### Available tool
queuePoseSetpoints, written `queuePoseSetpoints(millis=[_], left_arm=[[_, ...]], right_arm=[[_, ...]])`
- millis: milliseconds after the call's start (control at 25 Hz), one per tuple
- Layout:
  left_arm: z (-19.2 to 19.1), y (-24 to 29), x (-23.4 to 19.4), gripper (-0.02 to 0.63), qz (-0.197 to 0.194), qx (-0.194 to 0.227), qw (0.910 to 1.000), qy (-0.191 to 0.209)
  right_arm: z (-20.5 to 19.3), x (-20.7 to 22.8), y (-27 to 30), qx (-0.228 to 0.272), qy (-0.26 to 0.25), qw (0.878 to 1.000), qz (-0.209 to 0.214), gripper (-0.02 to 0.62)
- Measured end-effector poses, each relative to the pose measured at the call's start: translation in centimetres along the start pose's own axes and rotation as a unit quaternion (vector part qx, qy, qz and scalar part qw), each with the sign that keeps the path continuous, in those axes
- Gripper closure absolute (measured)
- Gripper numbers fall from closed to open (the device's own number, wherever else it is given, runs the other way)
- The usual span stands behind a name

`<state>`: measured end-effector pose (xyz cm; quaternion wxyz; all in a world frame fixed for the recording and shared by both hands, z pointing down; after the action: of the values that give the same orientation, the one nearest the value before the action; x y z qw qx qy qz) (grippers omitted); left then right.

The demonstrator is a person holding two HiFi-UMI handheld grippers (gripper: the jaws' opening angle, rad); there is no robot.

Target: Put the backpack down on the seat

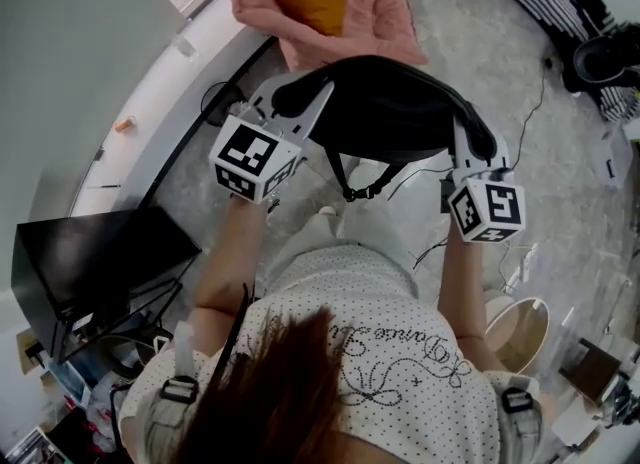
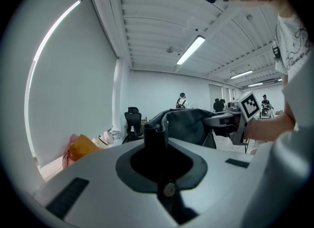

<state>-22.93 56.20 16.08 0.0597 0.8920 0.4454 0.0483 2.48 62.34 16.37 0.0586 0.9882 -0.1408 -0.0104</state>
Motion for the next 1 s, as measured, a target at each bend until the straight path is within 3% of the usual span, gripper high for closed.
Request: queuePoseSetpoints(millis=[200, 600, 1000], left_arm=[[0.1, 2.9, -2.8, 0.588, 0.011, 0.004, 0.9998, -0.015], [2.4, 13.2, -8.9, 0.588, 0.058, 0.023, 0.9977, -0.028], [7.1, 20.0, -12.1, 0.587, 0.087, 0.044, 0.9952, 0.003]], right_arm=[[0.3, 1.9, 3.7, -0.004, 0.002, 1.000, 0.013, 0.535], [3.2, 10.6, 14.7, 0.012, -0.013, 0.998, 0.061, 0.534], [7.1, 17.1, 21.0, 0.053, -0.026, 0.995, 0.080, 0.534]])
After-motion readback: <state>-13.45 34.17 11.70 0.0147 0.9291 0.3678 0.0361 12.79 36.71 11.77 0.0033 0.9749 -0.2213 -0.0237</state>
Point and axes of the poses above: the fingertips, and each gripper's own axes: y forward along the fingers, x to its right, z out of its top, the point moved 6 cm from there along -y, backward along the fingers, and after that the axes turned 2 degrees about x, right-handed, at the moved point
